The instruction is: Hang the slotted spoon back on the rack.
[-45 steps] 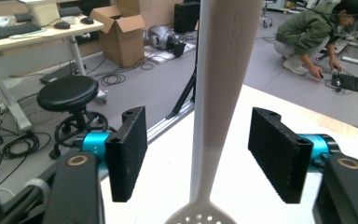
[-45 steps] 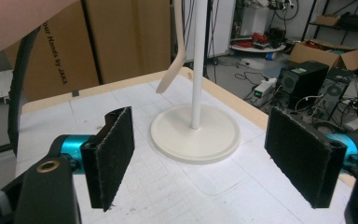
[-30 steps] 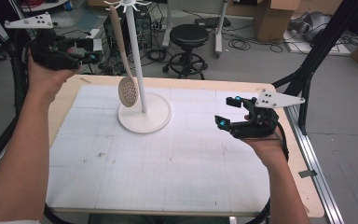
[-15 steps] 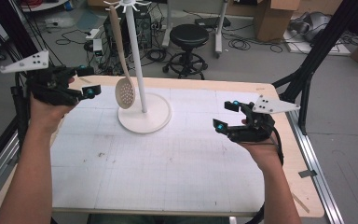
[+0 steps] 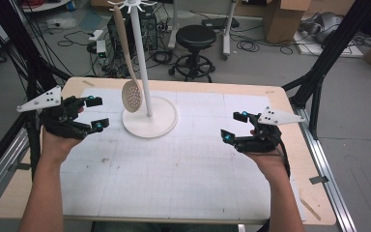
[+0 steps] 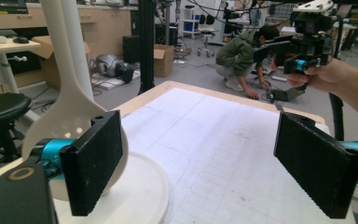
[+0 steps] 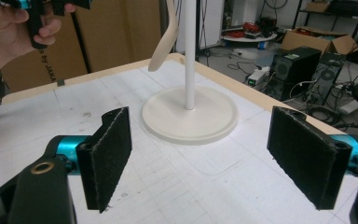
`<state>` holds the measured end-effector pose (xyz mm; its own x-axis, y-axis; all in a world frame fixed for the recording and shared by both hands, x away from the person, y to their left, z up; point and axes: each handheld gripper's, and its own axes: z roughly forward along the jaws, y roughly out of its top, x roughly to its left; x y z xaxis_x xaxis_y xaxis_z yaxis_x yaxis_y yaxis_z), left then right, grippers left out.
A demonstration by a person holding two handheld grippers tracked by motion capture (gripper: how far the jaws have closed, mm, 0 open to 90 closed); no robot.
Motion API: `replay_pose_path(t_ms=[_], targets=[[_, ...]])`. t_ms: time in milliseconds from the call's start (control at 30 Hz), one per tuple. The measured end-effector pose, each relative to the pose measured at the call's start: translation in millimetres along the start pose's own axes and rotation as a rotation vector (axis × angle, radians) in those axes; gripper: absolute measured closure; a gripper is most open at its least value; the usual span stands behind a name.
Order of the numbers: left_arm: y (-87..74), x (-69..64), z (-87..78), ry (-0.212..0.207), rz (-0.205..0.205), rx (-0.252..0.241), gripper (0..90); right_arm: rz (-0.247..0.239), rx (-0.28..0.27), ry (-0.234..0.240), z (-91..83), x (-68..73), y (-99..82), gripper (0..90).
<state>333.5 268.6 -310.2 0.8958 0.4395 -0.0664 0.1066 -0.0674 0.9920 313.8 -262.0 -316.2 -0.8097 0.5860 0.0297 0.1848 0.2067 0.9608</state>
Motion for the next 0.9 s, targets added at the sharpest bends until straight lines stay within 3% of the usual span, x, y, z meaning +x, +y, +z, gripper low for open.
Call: replay_pose_path(t_ms=[133,367,700,800,900], targets=[[-7.8,-5.4,0.5,-0.001,0.012,0.025,15.9,0.015,-0.005,-0.006,-1.5,-1.8,-3.7,20.5],[-10.9,-12.1,0.7,-0.008,0.013,0.016,13.3,0.028,-0.012,-0.011,-4.3,-3.3,-5.5,18.9],[-18.5,-20.5,12.1,0.011,0.023,0.029,1.7,0.047,0.012,-0.022,-0.6,-9.6,-14.8,18.1],[-20.0,-20.2,14.0,-0.024,0.023,0.020,1.6,0.048,0.013,-0.023,-0.8,-10.8,-15.9,18.0],[-22.0,-19.7,16.0,-0.016,0.025,0.034,1.7,0.046,0.015,-0.024,-1.3,-10.5,-17.2,17.9]])
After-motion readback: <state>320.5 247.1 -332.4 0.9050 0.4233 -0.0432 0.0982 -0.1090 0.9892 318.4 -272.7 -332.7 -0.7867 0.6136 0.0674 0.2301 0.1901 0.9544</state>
